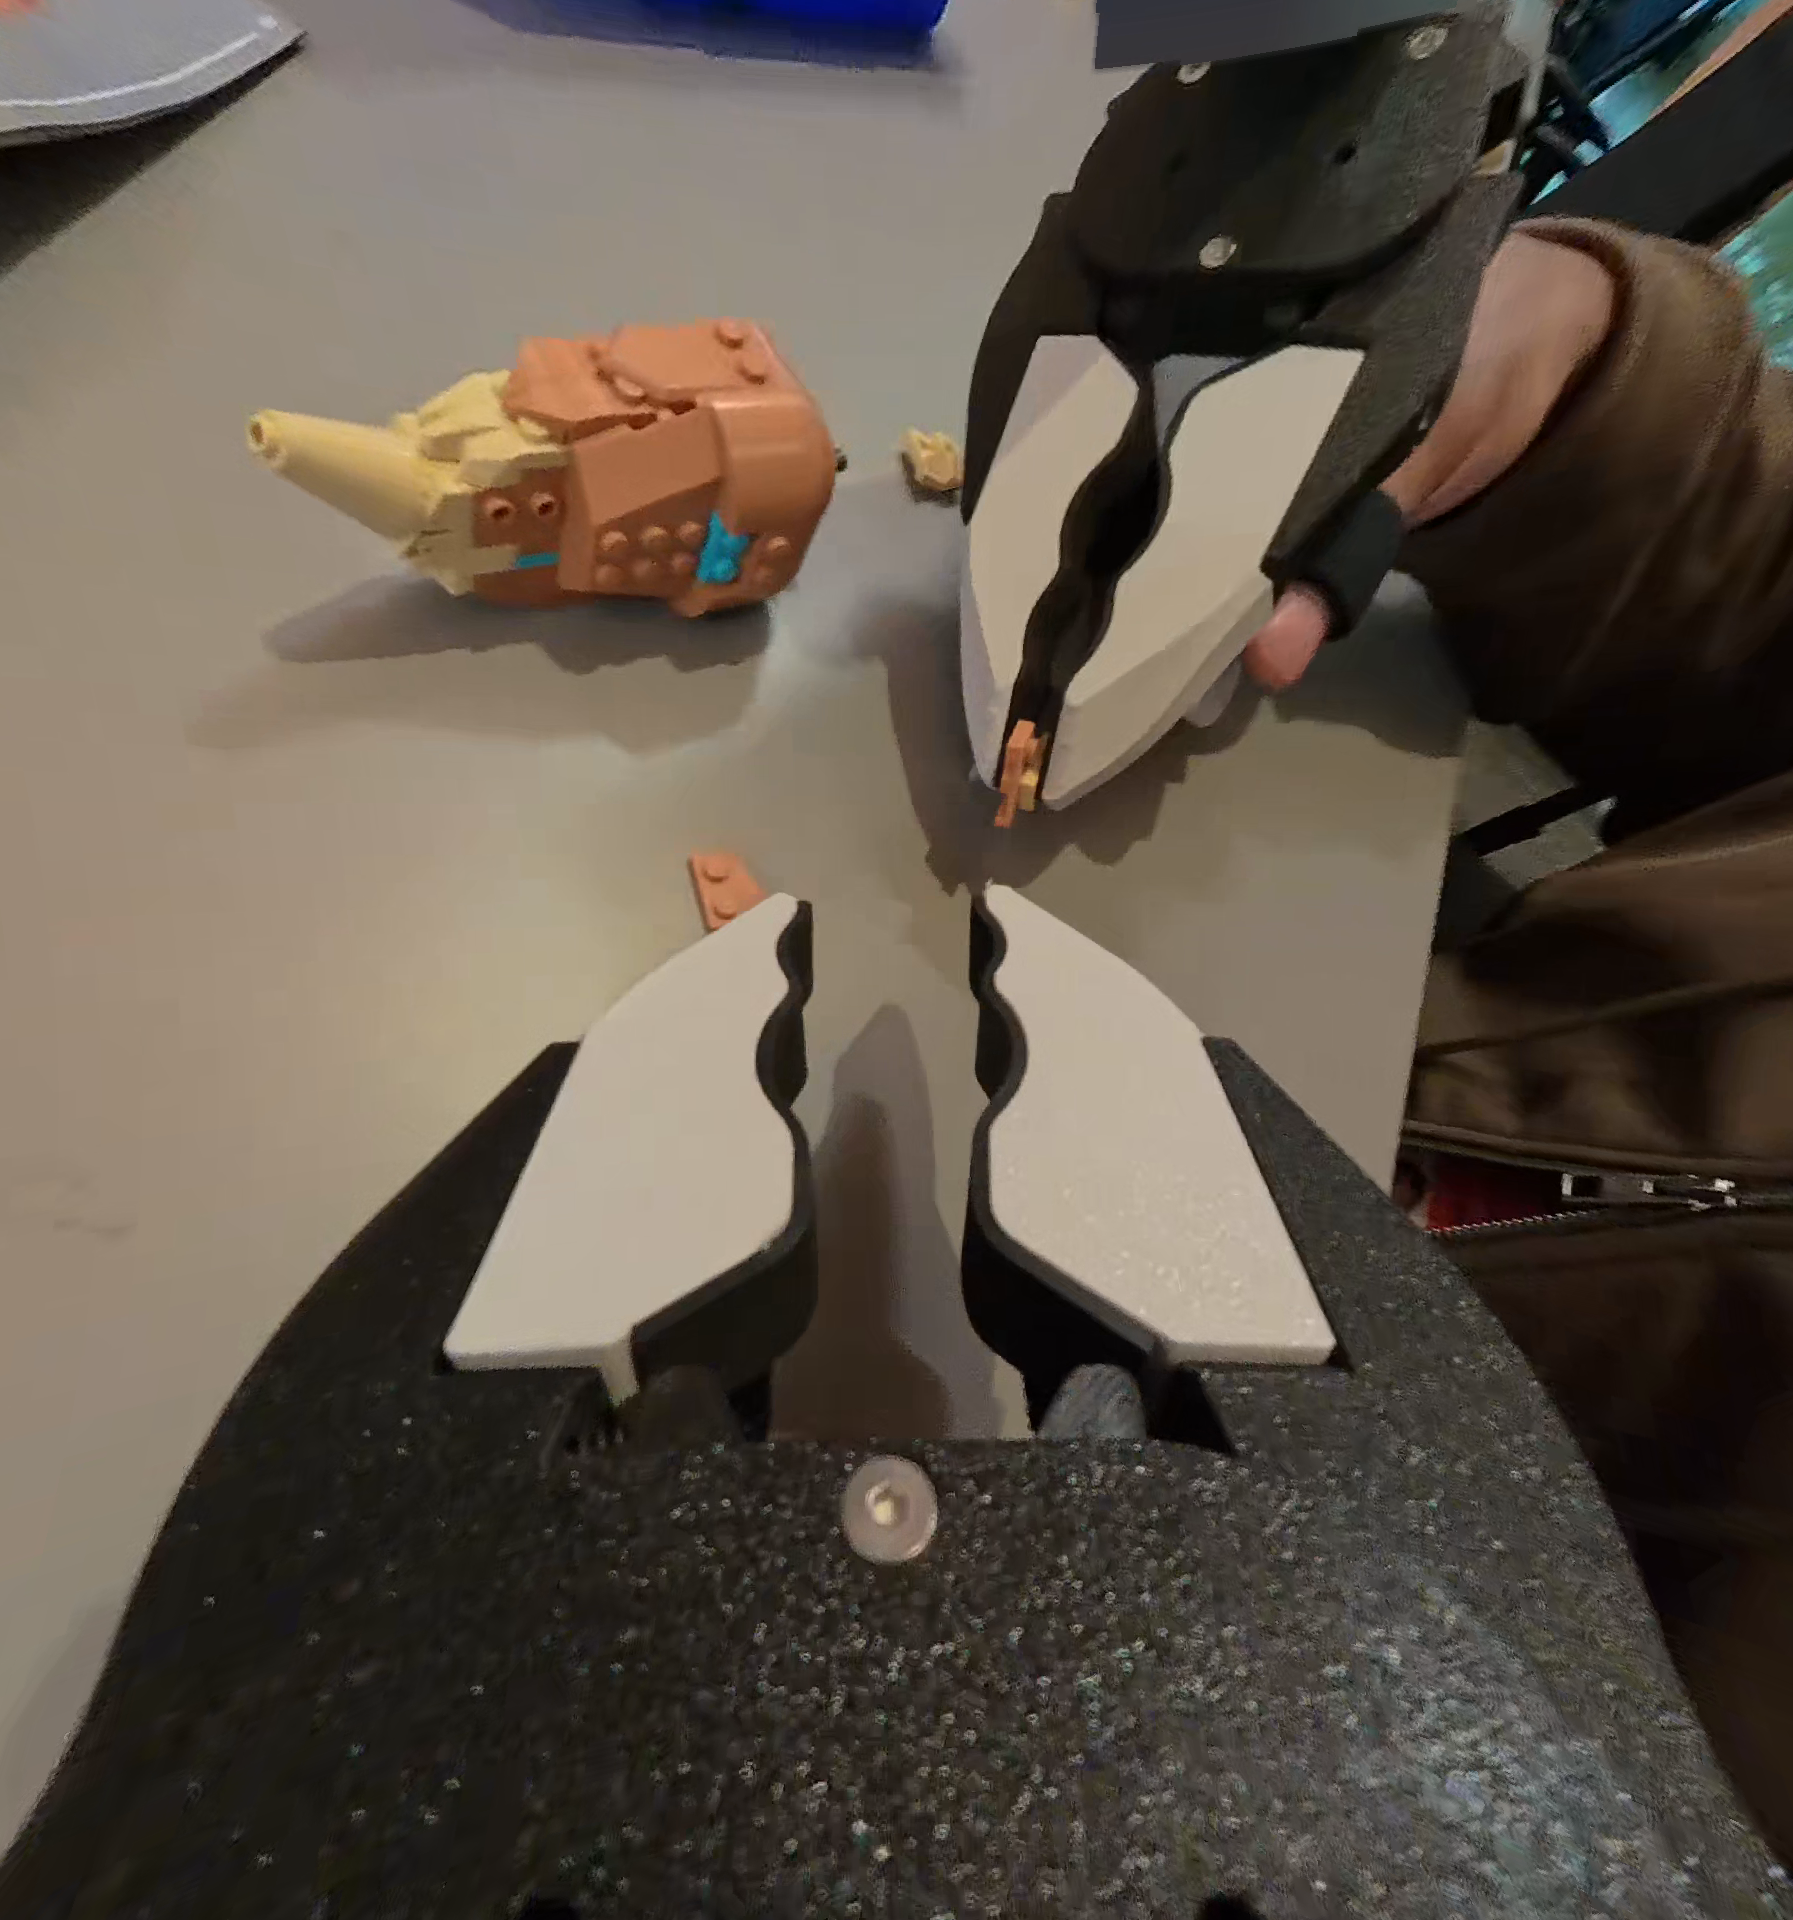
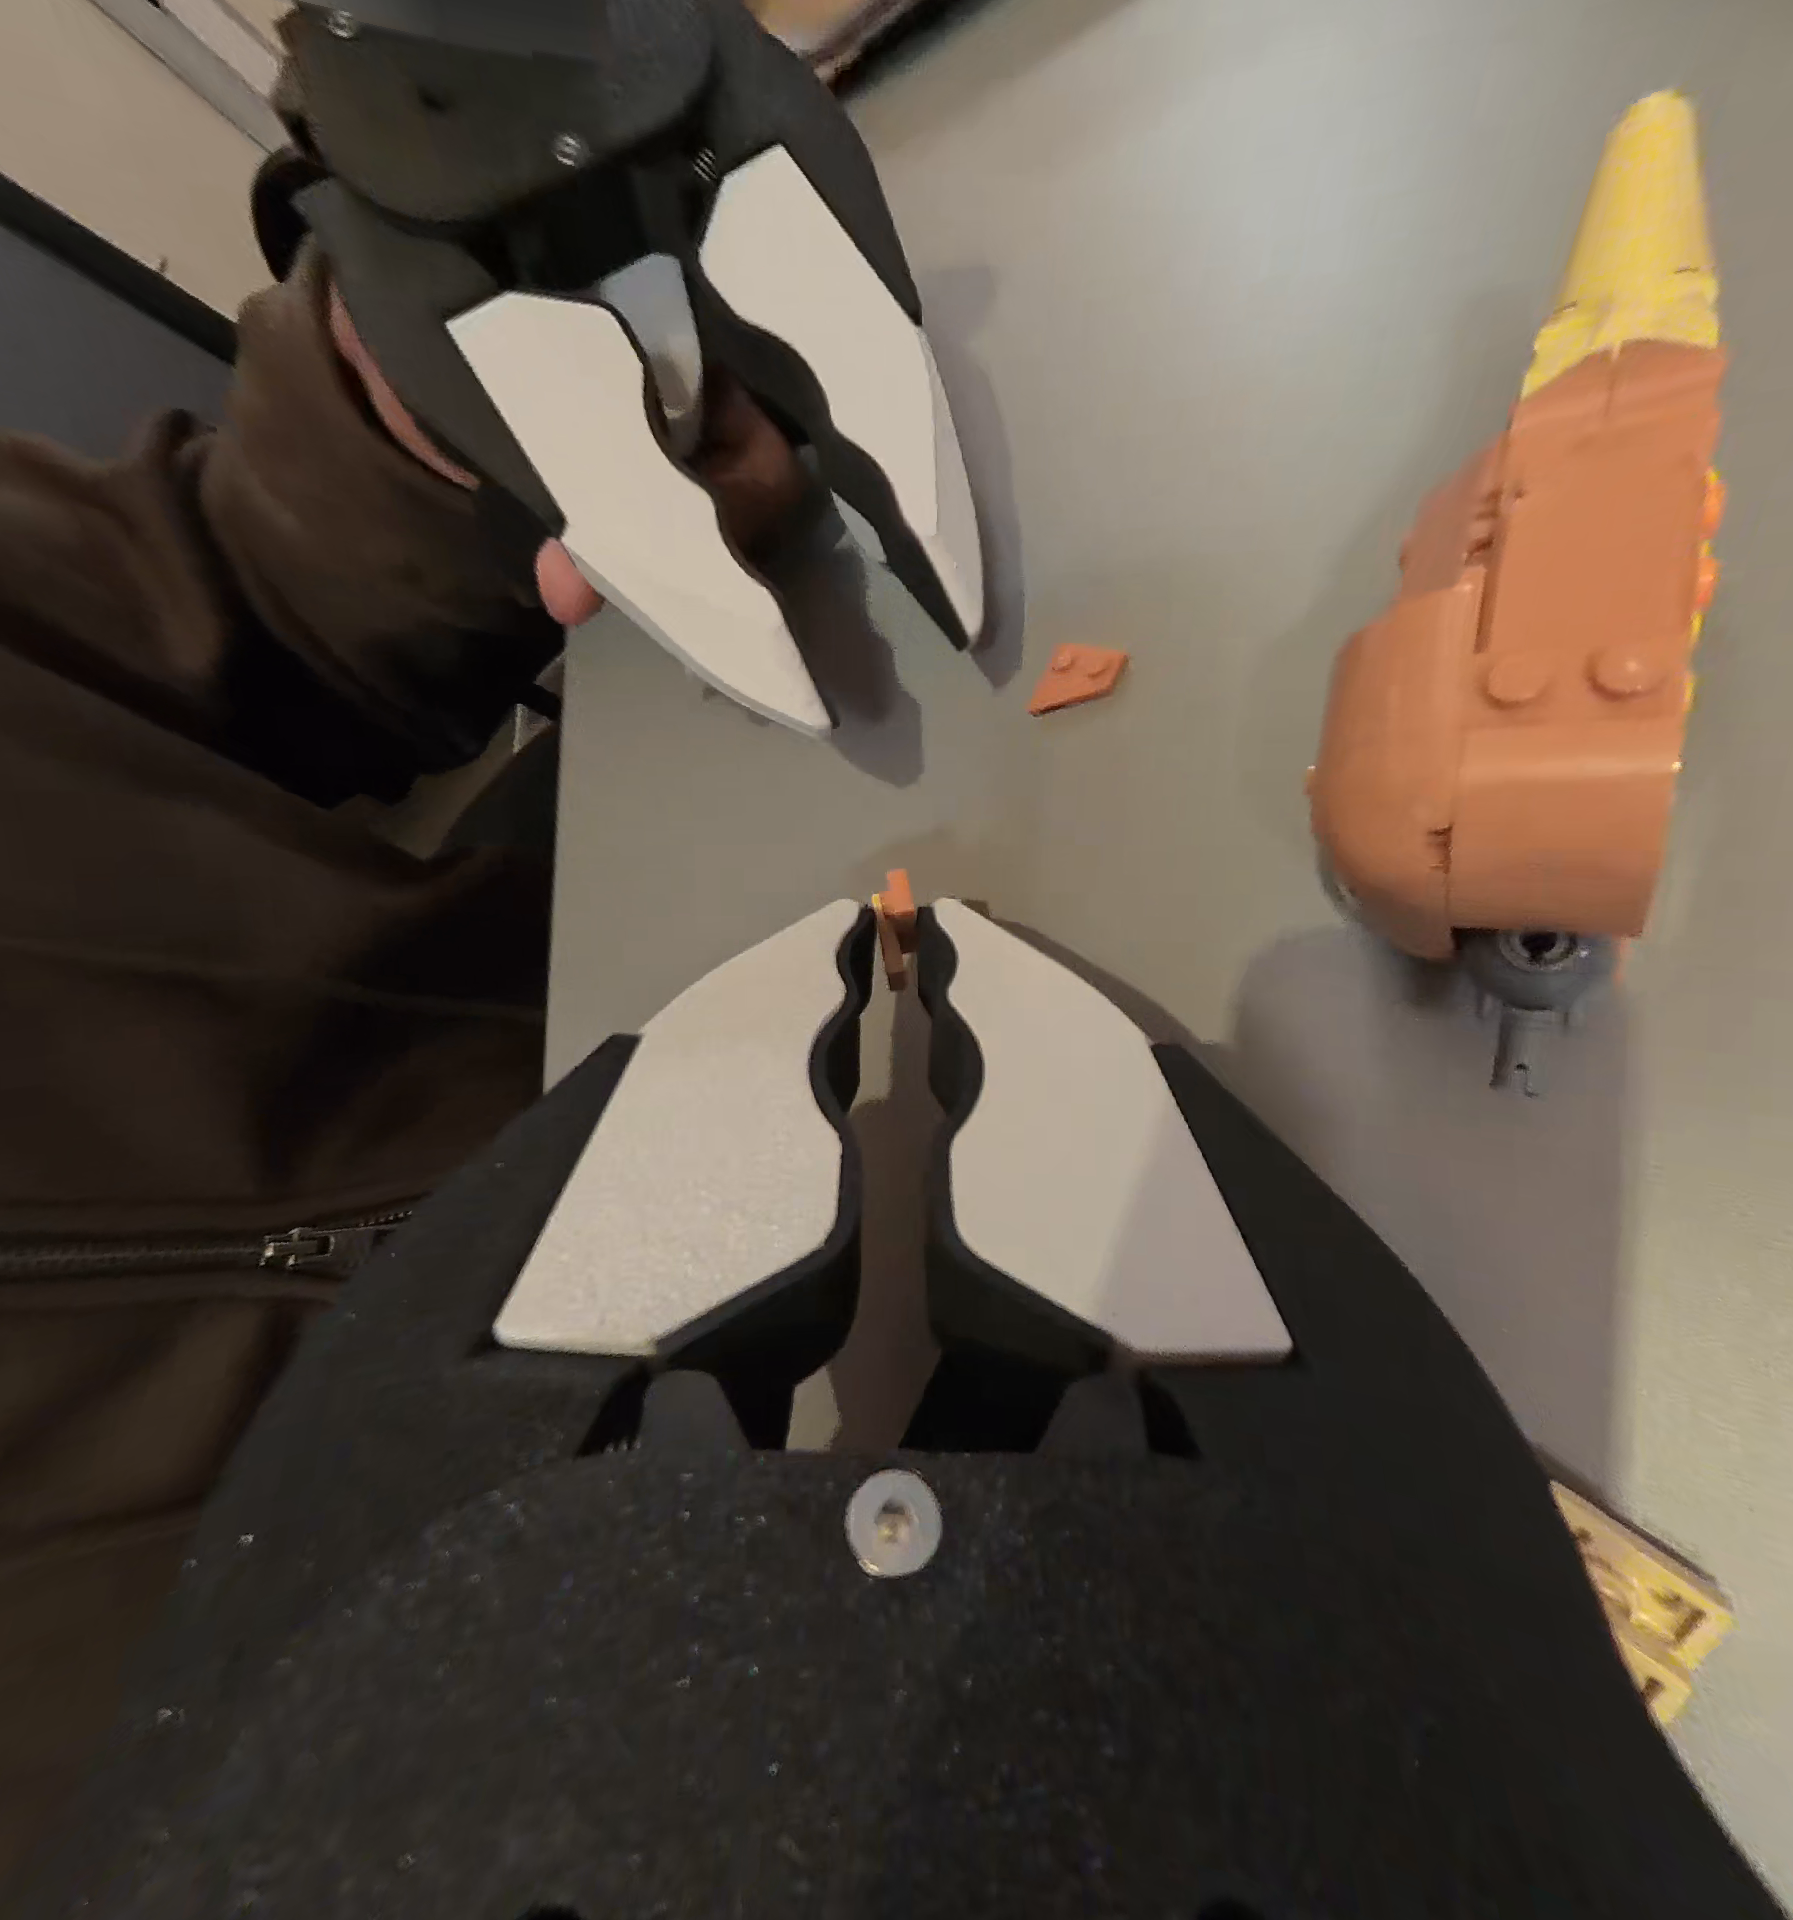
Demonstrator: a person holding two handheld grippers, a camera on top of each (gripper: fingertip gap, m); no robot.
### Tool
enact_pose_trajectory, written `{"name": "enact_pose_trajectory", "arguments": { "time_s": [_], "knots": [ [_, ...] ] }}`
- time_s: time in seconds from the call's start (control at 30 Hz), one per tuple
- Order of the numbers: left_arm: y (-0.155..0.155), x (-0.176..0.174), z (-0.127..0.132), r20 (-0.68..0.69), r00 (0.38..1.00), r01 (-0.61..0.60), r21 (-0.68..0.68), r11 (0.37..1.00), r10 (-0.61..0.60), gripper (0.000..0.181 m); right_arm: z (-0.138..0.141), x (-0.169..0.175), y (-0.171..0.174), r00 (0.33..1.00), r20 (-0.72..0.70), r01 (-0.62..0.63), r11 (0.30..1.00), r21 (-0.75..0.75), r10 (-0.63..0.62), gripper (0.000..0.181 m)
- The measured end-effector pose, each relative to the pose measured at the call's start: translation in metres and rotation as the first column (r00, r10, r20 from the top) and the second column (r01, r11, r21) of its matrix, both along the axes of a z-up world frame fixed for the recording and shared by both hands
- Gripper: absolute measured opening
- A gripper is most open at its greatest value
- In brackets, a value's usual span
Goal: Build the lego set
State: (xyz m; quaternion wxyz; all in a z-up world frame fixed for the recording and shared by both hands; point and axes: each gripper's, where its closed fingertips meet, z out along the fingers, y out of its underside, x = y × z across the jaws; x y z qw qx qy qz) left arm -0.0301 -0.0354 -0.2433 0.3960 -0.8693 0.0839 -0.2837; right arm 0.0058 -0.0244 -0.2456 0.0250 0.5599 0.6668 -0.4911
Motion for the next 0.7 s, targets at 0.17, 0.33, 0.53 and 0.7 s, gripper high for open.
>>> {"name": "enact_pose_trajectory", "arguments": {
  "time_s": [0.17,0.33,0.53,0.7],
  "knots": [
    [0.007,-0.011,-0.008,-0.137,0.990,-0.014,0.010,1.000,0.015,0.031,-0.016,-0.002,0.012,0.997,0.046,0.051,0.986,0.156,-0.059,0.007],
    [0.009,-0.017,-0.012,-0.208,0.978,0.001,0.010,1.000,0.001,0.033,-0.016,-0.005,0.018,0.996,0.031,0.081,0.983,0.167,-0.088,0.013],
    [0.007,-0.020,-0.017,-0.269,0.963,0.033,0.003,0.999,-0.031,0.034,-0.012,0.001,0.027,0.996,-0.023,0.090,0.974,0.207,-0.087,0.026],
    [0.008,-0.021,-0.023,-0.328,0.943,0.051,-0.011,0.999,-0.052,0.033,-0.006,-0.001,0.027,0.994,-0.076,0.097,0.973,0.208,-0.083,0.024]
  ]
}}
